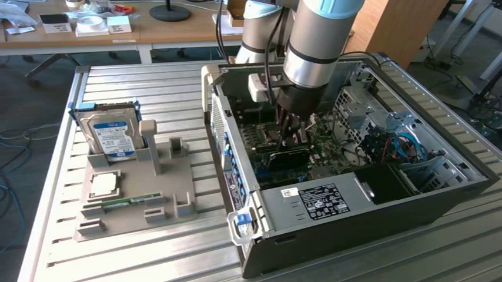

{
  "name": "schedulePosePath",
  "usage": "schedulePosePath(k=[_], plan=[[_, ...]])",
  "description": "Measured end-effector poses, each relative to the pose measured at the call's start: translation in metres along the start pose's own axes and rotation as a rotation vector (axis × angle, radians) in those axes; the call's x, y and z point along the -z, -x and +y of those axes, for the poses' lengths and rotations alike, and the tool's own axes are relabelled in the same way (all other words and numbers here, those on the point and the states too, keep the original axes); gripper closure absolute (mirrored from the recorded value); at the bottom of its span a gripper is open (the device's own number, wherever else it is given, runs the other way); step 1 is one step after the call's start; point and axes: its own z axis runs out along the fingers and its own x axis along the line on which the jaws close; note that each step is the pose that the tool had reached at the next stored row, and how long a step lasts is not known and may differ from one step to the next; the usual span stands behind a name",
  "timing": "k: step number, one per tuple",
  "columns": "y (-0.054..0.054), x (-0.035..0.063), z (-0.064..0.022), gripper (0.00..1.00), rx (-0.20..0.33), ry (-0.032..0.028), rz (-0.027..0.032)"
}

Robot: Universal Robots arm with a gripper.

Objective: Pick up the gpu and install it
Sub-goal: 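Press down on the gpu until it lock into place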

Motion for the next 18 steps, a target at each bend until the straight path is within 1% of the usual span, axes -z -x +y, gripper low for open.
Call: schedulePosePath(k=[7,18], plan=[[-0.0001,-0.0026,0.0000,0.89,0.000,0.0000,0.0000],[-0.0002,-0.0036,0.0000,0.89,0.000,0.0002,0.0004]])
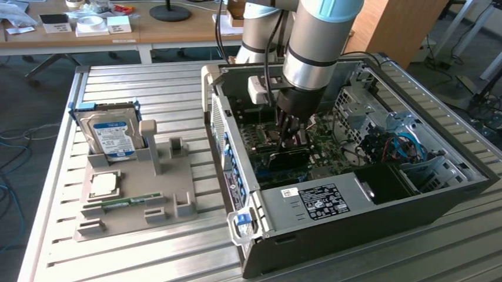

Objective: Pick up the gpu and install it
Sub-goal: 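Press down on the gpu until it lock into place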

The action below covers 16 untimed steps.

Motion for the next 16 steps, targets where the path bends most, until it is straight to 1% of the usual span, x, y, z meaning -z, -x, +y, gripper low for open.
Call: schedulePosePath(k=[16], plan=[[0.0000,-0.0015,0.0001,0.89,0.000,0.0000,-0.0001]])
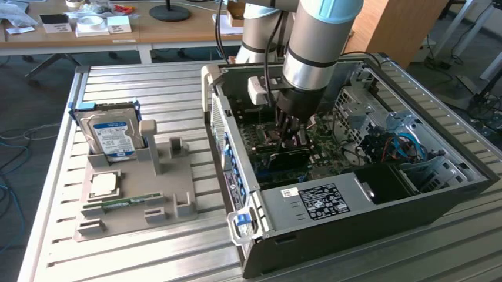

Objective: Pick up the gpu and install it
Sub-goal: 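Press down on the gpu until it lock into place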

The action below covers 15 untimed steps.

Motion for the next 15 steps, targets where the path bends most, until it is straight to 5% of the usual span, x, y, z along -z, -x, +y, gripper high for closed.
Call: schedulePosePath(k=[15], plan=[[0.0000,-0.0005,0.0005,0.89,0.000,0.0000,0.0000]])
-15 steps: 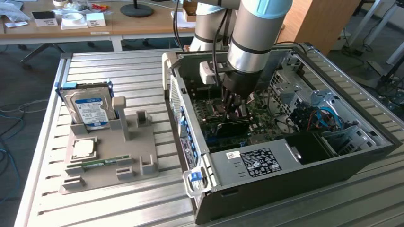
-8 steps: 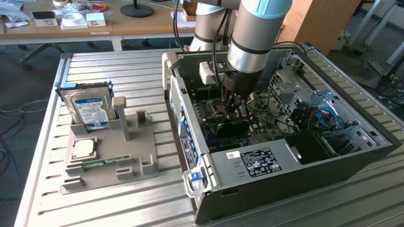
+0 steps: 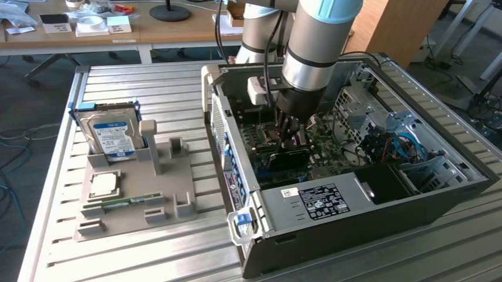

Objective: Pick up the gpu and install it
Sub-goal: 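Press down on the gpu until it lock into place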

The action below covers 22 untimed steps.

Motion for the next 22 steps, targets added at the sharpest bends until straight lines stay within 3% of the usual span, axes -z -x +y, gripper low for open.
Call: schedulePosePath(k=[15,22], plan=[[0.000,0.0003,0.0000,0.89,0.000,-0.0003,-0.0005],[0.000,0.0138,0.0001,0.89,0.000,-0.0001,0.0003]])
